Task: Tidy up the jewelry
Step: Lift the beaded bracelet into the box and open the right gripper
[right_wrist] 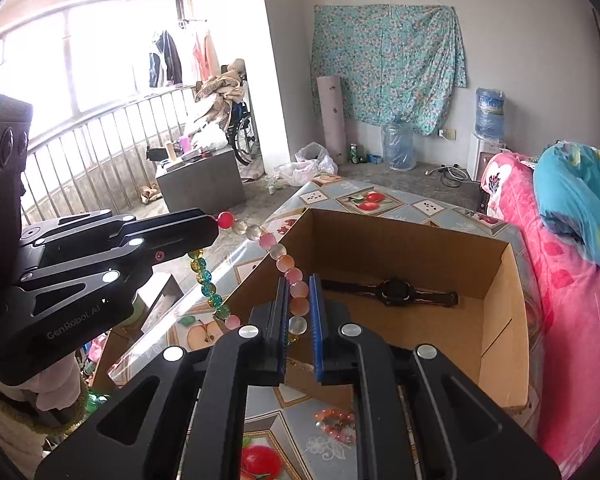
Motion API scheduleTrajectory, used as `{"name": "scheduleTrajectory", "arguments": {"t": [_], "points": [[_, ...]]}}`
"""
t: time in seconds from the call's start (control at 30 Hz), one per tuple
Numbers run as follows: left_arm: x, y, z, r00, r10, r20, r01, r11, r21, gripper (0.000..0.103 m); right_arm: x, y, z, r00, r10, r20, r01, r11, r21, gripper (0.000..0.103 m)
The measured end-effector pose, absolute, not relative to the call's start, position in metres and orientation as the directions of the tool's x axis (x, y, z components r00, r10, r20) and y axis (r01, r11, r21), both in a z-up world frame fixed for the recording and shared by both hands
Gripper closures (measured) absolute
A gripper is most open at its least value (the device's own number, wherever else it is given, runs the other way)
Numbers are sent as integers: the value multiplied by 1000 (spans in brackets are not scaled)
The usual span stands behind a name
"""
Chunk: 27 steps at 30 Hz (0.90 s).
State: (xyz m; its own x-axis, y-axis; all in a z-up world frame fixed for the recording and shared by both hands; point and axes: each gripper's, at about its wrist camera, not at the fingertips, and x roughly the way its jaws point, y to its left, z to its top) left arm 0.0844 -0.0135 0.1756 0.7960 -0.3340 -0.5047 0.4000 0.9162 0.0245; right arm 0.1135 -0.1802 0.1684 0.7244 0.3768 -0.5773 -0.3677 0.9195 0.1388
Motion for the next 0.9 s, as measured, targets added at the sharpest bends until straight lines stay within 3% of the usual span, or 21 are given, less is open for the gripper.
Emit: {"name": "scheduleTrajectory", "arguments": {"t": [0.43,0.73,0.9], "points": [[178,-21,90,642,-258,-722,387,922,15,94,234,-176,93,405,422,-811,-366,888,279,93],[191,-27,66,601,-200,-774,395,916,70,94,273,-153,43,196,374,-906,-342,892,295,92],[199,-29,67,627,-173,-759,374,922,99,94,278,-156,47,213,404,-890,-325,888,326,92]]}}
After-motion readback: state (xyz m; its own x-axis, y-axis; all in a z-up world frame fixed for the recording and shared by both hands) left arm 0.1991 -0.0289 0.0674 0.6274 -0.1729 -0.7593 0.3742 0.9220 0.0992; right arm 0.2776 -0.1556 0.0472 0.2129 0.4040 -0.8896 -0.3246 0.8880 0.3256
